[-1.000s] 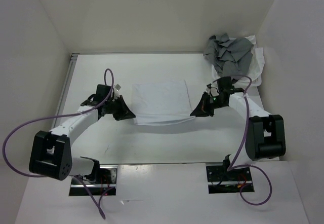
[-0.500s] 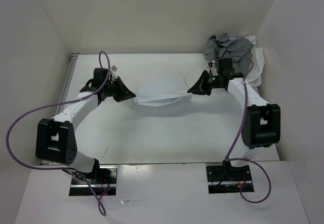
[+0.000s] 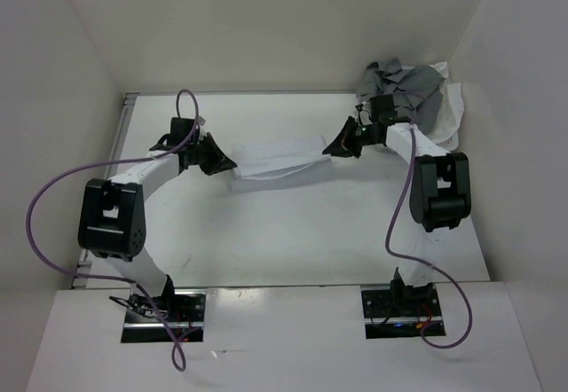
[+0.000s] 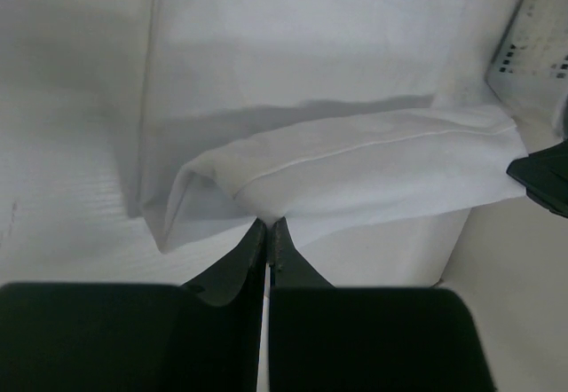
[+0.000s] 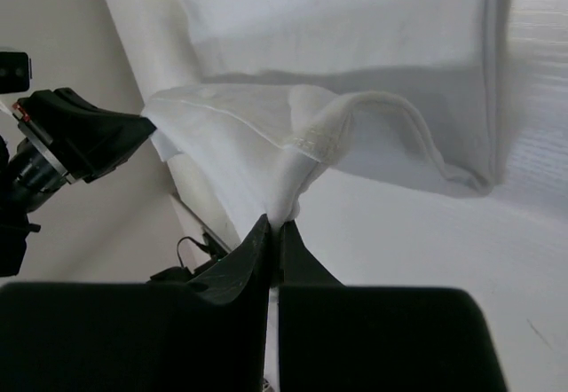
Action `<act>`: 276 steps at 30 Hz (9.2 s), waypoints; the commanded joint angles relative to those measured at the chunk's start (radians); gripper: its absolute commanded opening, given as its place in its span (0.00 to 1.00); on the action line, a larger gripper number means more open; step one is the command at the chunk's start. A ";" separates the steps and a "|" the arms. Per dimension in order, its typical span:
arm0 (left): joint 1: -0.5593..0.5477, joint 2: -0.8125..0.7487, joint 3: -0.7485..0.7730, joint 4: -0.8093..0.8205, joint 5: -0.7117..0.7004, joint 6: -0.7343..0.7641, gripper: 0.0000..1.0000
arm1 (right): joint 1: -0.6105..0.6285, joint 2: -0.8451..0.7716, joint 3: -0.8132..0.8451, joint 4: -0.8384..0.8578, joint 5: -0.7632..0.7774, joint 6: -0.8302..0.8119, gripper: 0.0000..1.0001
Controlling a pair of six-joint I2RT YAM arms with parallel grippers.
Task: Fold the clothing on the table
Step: Fold the skirt
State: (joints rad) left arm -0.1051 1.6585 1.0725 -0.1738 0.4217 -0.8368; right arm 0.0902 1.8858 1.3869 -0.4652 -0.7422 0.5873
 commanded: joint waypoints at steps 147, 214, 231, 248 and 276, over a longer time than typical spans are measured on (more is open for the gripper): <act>-0.131 0.322 0.153 0.424 0.158 -0.121 0.09 | 0.253 0.174 0.267 -0.130 0.512 -0.306 0.44; -0.122 0.303 0.133 0.356 0.206 -0.064 0.08 | 0.330 0.067 0.315 -0.204 0.692 -0.345 0.32; -0.217 0.265 0.106 0.362 0.244 -0.009 0.08 | 0.200 0.303 0.299 -0.162 0.575 -0.336 0.19; -0.315 0.383 0.158 0.327 0.022 0.015 0.05 | 0.209 0.200 0.267 -0.132 0.586 -0.336 0.19; -0.346 0.256 0.043 0.309 0.022 0.015 0.04 | 0.368 0.153 0.182 -0.124 0.365 -0.323 0.19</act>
State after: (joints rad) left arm -0.4469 1.9865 1.1206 0.1410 0.4465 -0.8406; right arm 0.4557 2.0930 1.5784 -0.6220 -0.3504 0.2615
